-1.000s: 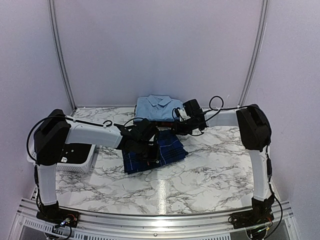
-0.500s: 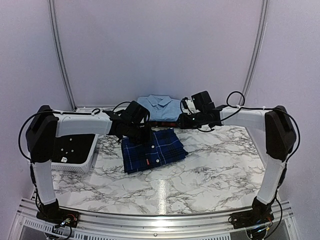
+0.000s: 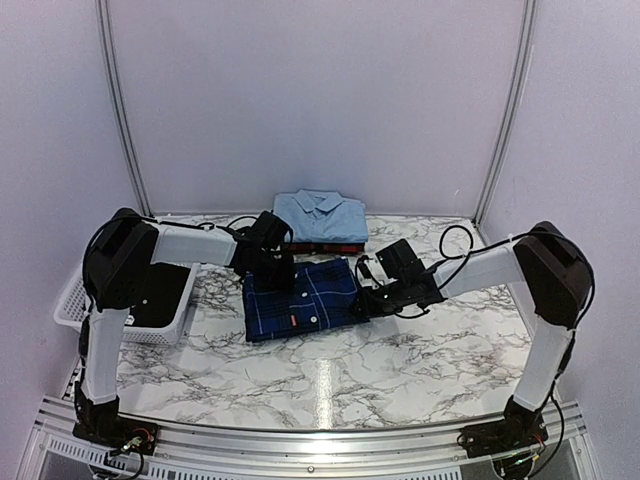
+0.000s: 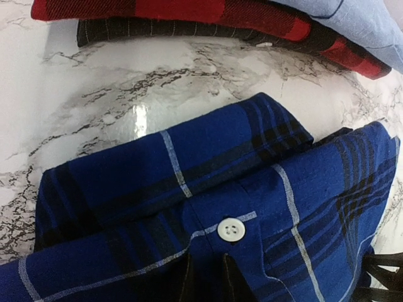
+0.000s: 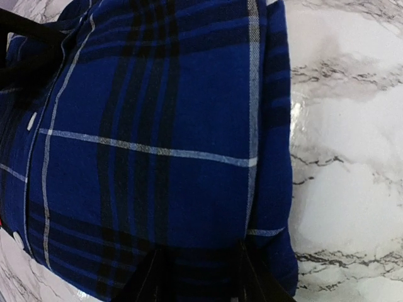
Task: Fold and stack the long sleeve shirts
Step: Adjust the square-folded shirt at the center of the board.
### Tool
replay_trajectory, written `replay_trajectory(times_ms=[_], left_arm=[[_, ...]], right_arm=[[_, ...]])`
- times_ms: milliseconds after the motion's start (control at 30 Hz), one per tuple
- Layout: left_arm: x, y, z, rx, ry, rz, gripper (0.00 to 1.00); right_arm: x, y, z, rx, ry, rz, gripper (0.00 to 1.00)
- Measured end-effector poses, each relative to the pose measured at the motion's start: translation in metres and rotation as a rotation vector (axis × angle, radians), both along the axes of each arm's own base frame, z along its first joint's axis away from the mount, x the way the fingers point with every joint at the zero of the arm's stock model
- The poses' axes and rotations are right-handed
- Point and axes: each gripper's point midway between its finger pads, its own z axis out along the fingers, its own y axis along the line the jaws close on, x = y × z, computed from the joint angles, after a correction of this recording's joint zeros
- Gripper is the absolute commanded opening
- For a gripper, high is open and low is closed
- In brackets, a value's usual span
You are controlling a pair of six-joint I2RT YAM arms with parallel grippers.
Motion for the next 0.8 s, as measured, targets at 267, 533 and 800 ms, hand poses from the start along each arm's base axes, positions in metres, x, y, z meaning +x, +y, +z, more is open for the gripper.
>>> replay_trajectory(times_ms=[267, 533, 800], left_arm=[[-0.002, -0.006, 0.009, -0.023, -0.007, -0.044, 0.25], [-0.033, 0.028, 0.072, -0.037, -0.089, -0.004, 0.36], [-0.077, 0.068, 0.063, -0.016, -0.046, 0.044, 0.45]], right_arm=[[-0.037, -0.016, -0.002, 0.025, 0.021, -0.016, 0.37], [-0.046, -0.029, 0.031, 0.018, -0.013, -0.045, 0.41], [0.012, 0.033, 0.094, 0.013, -0.211, 0.015, 0.63]])
